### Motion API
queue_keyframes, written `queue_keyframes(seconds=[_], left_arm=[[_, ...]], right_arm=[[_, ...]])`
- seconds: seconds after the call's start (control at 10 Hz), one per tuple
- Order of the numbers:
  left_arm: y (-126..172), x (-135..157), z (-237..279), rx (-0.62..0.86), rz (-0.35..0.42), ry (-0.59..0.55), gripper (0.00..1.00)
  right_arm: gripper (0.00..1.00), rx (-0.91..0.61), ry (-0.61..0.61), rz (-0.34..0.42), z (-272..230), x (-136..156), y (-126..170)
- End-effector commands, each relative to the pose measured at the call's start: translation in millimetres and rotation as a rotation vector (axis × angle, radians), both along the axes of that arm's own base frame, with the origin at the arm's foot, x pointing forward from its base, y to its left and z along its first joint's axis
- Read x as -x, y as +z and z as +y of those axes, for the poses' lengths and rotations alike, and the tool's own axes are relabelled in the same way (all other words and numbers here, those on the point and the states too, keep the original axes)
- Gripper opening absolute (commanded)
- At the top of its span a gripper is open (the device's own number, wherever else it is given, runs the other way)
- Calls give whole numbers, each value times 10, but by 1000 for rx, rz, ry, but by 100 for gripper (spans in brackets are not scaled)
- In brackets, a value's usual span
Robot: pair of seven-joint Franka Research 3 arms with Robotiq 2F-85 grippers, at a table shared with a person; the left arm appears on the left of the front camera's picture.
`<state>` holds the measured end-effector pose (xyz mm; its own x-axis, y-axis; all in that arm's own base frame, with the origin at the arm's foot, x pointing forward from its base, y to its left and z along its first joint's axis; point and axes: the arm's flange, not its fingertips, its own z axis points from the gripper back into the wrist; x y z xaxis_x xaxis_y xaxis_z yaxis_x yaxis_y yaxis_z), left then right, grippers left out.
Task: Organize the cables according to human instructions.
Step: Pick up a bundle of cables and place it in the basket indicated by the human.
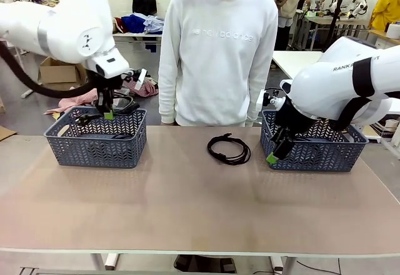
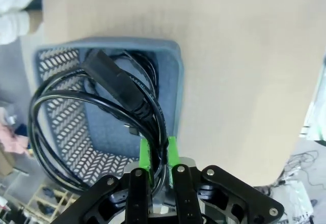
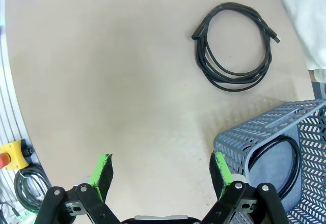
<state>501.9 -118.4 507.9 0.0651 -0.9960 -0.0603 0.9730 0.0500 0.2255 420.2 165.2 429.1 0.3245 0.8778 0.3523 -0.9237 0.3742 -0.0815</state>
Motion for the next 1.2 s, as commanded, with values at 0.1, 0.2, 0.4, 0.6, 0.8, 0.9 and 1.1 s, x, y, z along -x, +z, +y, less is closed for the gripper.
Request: queue_keyframes(seconds=[0.1, 0.2, 0.4, 0.6, 0.8, 0.9, 1.1], left_arm=[[-262, -76, 274, 22, -52, 0, 0], [-324, -144, 320, 21, -77, -1, 0], [-438, -290, 352, 11, -100, 4, 0], [-543, -457, 327, -5, -93, -25, 0], [-647, -572, 290, -8, -71, -49, 0], [-712, -615, 266, -5, -63, -33, 0], [-819, -657, 273, 13, -39, -46, 27]], right_arm=[[100, 1, -3, -3, 8, 8, 2], [100, 1, -3, -3, 8, 8, 2], [100, 1, -3, -3, 8, 8, 2], [100, 1, -3, -3, 8, 8, 2], [100, 1, -3, -3, 8, 8, 2], [100, 1, -3, -3, 8, 8, 2], [100, 1, -3, -3, 8, 8, 2]])
